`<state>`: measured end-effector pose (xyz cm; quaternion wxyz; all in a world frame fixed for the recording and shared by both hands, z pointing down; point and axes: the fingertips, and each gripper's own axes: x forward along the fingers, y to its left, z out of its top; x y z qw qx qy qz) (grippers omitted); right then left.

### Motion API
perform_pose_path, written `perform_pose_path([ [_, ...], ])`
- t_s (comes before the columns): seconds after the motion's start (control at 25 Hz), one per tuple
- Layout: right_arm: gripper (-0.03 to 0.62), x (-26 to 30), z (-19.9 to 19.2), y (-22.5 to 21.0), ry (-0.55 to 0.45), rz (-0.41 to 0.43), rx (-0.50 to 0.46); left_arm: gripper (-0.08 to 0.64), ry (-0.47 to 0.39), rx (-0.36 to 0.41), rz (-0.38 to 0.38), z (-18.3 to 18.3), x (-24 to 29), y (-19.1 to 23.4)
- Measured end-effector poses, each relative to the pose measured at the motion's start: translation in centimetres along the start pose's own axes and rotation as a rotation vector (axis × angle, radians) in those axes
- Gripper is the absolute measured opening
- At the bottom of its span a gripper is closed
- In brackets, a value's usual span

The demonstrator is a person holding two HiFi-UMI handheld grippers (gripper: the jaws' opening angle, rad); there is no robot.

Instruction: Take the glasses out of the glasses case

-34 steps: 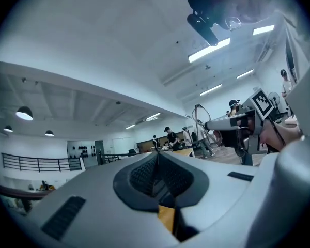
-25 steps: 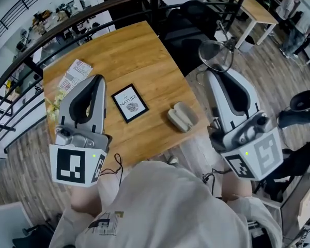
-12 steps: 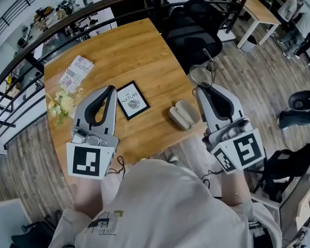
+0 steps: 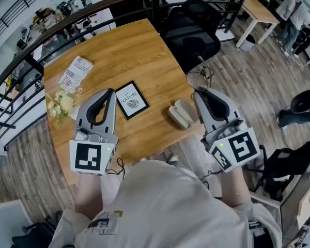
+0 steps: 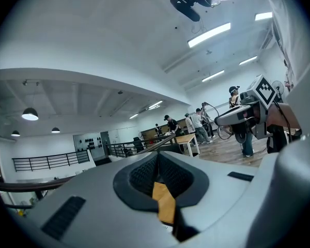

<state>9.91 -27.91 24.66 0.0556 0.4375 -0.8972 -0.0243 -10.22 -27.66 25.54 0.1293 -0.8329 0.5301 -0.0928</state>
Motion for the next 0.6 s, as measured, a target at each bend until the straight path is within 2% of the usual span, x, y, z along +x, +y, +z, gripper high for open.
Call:
perform_pose_path([
  [0.4,0.064,-0.7,-0.7,-0.1,0.019,0.004,0.003,0.018,-0.002,-0.001,-0.020,0.2,0.2,-1.2],
  [0.6,0.064,-1.2,-0.2,-0.6,0.023,-0.001,0.006,0.018,0.056,-0.049,-0.009,1.1,0.5,-1.7],
])
